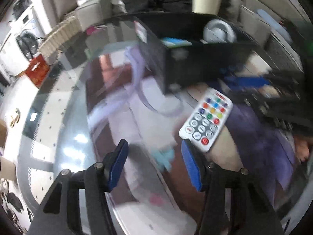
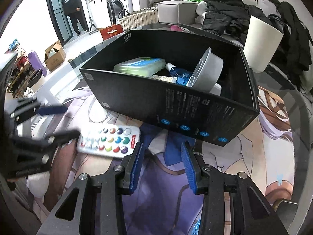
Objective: Organize rigid objects
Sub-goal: 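Grasp the white remote with the left gripper while the right approaches the blue bottle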
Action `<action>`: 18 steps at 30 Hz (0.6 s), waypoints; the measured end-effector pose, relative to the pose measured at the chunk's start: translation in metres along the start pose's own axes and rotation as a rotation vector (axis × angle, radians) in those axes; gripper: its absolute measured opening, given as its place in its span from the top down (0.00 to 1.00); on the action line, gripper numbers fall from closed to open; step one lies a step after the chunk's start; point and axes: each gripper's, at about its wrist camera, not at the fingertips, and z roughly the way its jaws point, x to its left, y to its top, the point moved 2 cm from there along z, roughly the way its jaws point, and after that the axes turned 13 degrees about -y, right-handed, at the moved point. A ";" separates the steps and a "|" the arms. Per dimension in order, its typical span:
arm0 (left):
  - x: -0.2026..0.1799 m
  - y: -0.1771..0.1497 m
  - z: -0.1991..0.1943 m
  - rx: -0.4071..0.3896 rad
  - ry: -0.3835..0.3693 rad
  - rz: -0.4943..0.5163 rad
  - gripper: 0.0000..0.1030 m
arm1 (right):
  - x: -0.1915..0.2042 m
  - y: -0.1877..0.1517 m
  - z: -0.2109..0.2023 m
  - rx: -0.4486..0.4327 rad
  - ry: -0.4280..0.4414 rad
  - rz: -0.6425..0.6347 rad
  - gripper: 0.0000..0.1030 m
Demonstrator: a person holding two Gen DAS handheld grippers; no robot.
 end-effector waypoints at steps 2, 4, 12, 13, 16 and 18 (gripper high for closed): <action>-0.013 -0.005 -0.006 -0.002 -0.041 0.022 0.44 | -0.002 -0.001 -0.002 0.010 0.018 0.004 0.60; -0.026 -0.005 -0.011 -0.025 -0.048 0.056 0.43 | -0.008 -0.002 -0.010 0.014 0.029 0.026 0.60; -0.065 0.017 0.006 -0.040 -0.040 0.149 0.36 | -0.046 -0.032 -0.046 0.028 -0.010 0.117 0.60; -0.068 0.022 0.013 -0.032 -0.029 0.159 0.36 | -0.051 -0.039 -0.047 0.038 -0.013 0.126 0.60; -0.067 0.030 0.029 -0.010 -0.013 0.149 0.36 | -0.062 -0.053 -0.043 0.059 -0.030 0.140 0.60; -0.066 0.031 0.030 -0.014 -0.029 0.125 0.37 | -0.068 -0.063 -0.034 0.085 -0.030 0.139 0.60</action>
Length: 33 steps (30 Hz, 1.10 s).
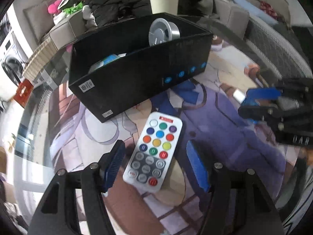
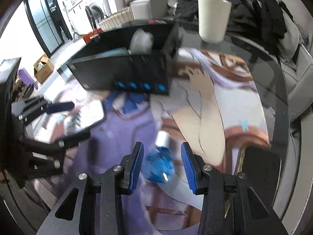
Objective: Organize rigid objects
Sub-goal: 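Grasp the white remote with the left gripper while the right approaches the blue bottle, then close the right gripper around the small blue bottle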
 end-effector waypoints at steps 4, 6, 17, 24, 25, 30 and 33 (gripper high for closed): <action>0.003 -0.002 -0.004 0.011 -0.031 -0.051 0.63 | 0.010 -0.003 -0.002 -0.026 0.017 -0.055 0.61; 0.007 -0.006 -0.005 0.011 -0.026 -0.062 0.63 | 0.022 -0.002 -0.002 -0.041 0.015 -0.097 0.67; 0.013 -0.026 -0.014 0.005 -0.015 -0.048 0.45 | 0.059 0.003 -0.010 -0.032 0.072 -0.158 0.63; 0.013 -0.022 -0.014 0.011 -0.030 -0.052 0.51 | 0.051 -0.003 -0.009 -0.020 0.054 -0.151 0.61; 0.013 -0.022 -0.015 0.009 -0.030 -0.050 0.61 | 0.052 -0.003 -0.009 -0.020 0.052 -0.155 0.61; 0.011 -0.022 -0.016 0.010 -0.030 -0.050 0.63 | 0.062 -0.006 -0.011 -0.032 0.051 -0.201 0.70; 0.011 -0.022 -0.016 0.009 -0.032 -0.054 0.63 | 0.063 -0.006 -0.011 -0.033 0.056 -0.206 0.70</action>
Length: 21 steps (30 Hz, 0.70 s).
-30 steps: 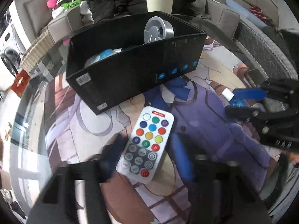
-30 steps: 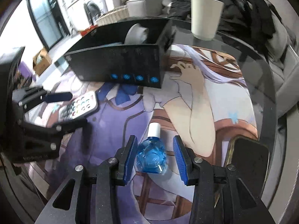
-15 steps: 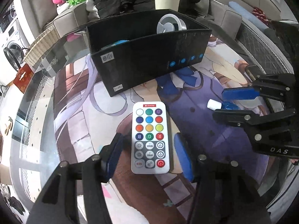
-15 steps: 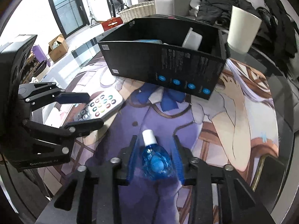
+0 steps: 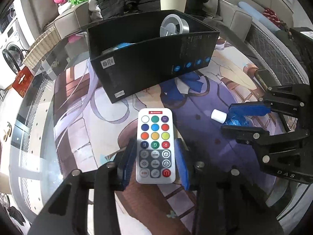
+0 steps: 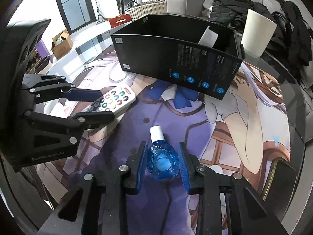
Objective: Organize rigid objects
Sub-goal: 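Close the right gripper around the small blue bottle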
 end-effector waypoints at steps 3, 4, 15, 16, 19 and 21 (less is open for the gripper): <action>-0.001 0.000 0.000 -0.001 -0.002 -0.001 0.63 | -0.001 0.000 0.000 0.001 0.004 0.007 0.70; 0.000 0.000 0.000 -0.002 -0.006 -0.004 0.63 | 0.000 0.001 0.000 0.002 0.005 0.007 0.70; -0.004 0.005 -0.014 -0.049 -0.012 0.017 0.63 | -0.006 0.003 -0.006 -0.018 0.013 0.023 0.70; -0.003 0.004 -0.012 -0.041 -0.012 0.014 0.63 | -0.006 0.003 -0.005 -0.015 0.017 0.022 0.70; 0.000 0.002 -0.007 -0.020 -0.016 -0.002 0.63 | -0.004 0.003 0.000 0.002 0.018 0.018 0.70; 0.001 0.002 -0.006 -0.015 -0.016 -0.007 0.63 | -0.002 0.006 -0.001 -0.006 0.006 0.011 0.68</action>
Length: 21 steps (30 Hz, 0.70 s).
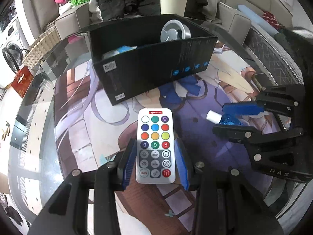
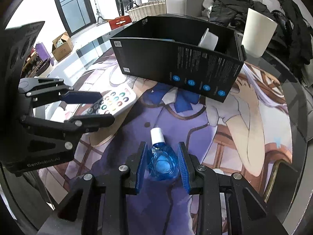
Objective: Organize rigid objects
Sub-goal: 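Close the right gripper around the small blue bottle, then lift the remote with the left gripper while the right carries the blue bottle over the box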
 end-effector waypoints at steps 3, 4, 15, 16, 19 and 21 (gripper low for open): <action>0.003 -0.004 0.000 0.004 0.001 -0.004 0.63 | 0.005 0.006 0.000 -0.011 0.003 -0.011 0.67; 0.004 -0.005 -0.001 0.006 0.001 -0.005 0.63 | 0.007 0.008 0.001 -0.013 0.004 -0.018 0.67; 0.006 -0.006 0.002 0.021 0.022 0.010 0.60 | 0.020 0.012 0.005 -0.007 -0.008 -0.056 0.88; 0.007 -0.006 0.002 0.021 0.027 0.009 0.56 | 0.020 0.012 0.005 -0.006 -0.008 -0.053 0.88; 0.010 -0.005 0.002 0.018 0.024 -0.004 0.53 | 0.018 0.012 0.004 -0.003 -0.001 -0.043 0.87; 0.012 -0.004 0.003 0.019 0.026 -0.003 0.53 | 0.017 0.010 0.003 0.005 0.002 -0.044 0.81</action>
